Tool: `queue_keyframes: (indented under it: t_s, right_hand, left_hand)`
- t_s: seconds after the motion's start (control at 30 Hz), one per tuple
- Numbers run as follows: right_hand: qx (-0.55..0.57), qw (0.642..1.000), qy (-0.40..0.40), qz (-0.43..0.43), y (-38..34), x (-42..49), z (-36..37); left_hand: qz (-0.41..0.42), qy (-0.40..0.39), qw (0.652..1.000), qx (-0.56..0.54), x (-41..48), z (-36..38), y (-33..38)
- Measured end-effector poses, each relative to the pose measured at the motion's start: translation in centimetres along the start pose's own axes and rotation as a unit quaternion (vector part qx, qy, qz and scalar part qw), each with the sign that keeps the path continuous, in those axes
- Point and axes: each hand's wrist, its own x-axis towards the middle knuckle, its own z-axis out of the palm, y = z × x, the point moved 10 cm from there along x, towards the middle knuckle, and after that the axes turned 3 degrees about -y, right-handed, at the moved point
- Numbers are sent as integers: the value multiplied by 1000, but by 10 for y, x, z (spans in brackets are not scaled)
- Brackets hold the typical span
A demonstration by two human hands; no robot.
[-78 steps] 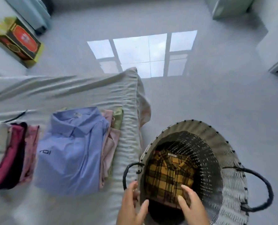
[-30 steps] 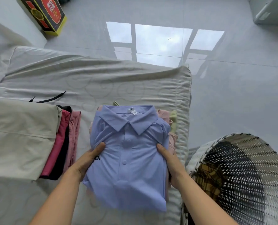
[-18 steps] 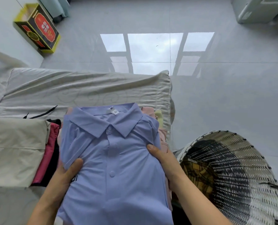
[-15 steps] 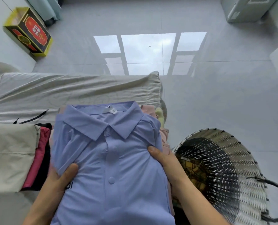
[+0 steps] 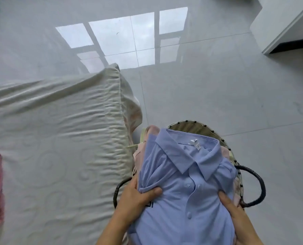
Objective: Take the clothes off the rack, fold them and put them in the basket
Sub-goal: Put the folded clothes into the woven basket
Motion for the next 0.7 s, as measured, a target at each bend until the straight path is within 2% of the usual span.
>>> queue_keyframes:
  t_s: [0.1,0.17,0.37,0.53,0.7]
  right_hand:
    - [12,999,38,24,25,20,-32]
    - [8,998,55,44,47,39,-43]
    - [2,998,51,28,74,105,-45]
    - [-28,998,56,21,103,168,-61]
    - [-37,998,48,13,132,221,-63]
  left_hand:
    - [-36,-57,998,8,30,27,-33]
    - [-67,-68,995,11,49,33,-61]
    - [-128,-23,992,1,99,26,-146]
    - [-145,31,989,-8,143,31,-199]
    - [-162,37,986,-9,183,34,-253]
